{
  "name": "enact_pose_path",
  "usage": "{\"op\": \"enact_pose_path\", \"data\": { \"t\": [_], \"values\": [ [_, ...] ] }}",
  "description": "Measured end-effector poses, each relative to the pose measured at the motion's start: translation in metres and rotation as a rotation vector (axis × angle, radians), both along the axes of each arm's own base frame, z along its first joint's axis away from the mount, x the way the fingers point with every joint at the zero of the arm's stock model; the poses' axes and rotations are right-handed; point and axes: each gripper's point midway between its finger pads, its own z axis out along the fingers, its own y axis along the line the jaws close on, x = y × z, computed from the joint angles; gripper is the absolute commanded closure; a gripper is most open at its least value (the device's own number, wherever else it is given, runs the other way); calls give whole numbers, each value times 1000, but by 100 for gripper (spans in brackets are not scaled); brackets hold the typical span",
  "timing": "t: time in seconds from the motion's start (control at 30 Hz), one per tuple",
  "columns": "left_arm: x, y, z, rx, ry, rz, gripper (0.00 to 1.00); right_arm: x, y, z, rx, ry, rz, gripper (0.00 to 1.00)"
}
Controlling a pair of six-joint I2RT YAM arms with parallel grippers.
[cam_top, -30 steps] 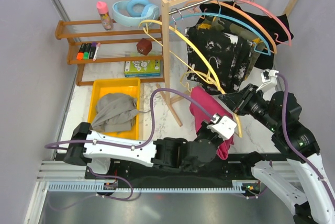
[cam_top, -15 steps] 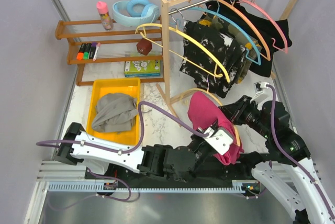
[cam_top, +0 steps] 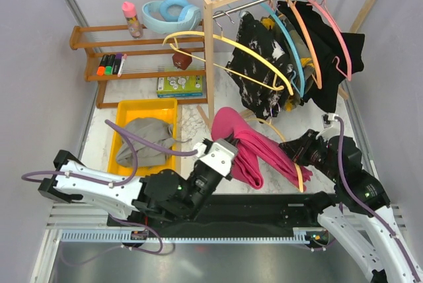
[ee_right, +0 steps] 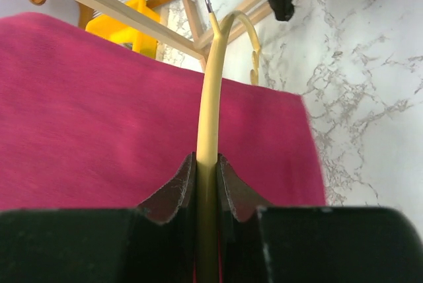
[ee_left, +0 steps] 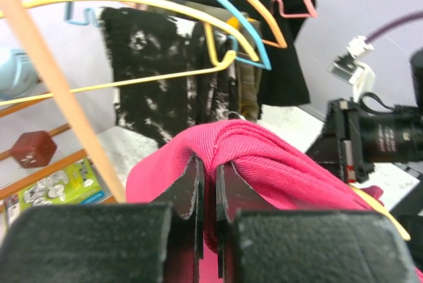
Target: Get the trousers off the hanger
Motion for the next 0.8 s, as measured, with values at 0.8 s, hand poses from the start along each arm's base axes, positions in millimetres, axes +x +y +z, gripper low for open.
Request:
{"op": "enact_pose_path", "data": {
  "t": [0.8],
  "values": [
    [51,162,26,-123,104,253,98,7,-9,-29,-73,6,-34,100]
  ]
}}
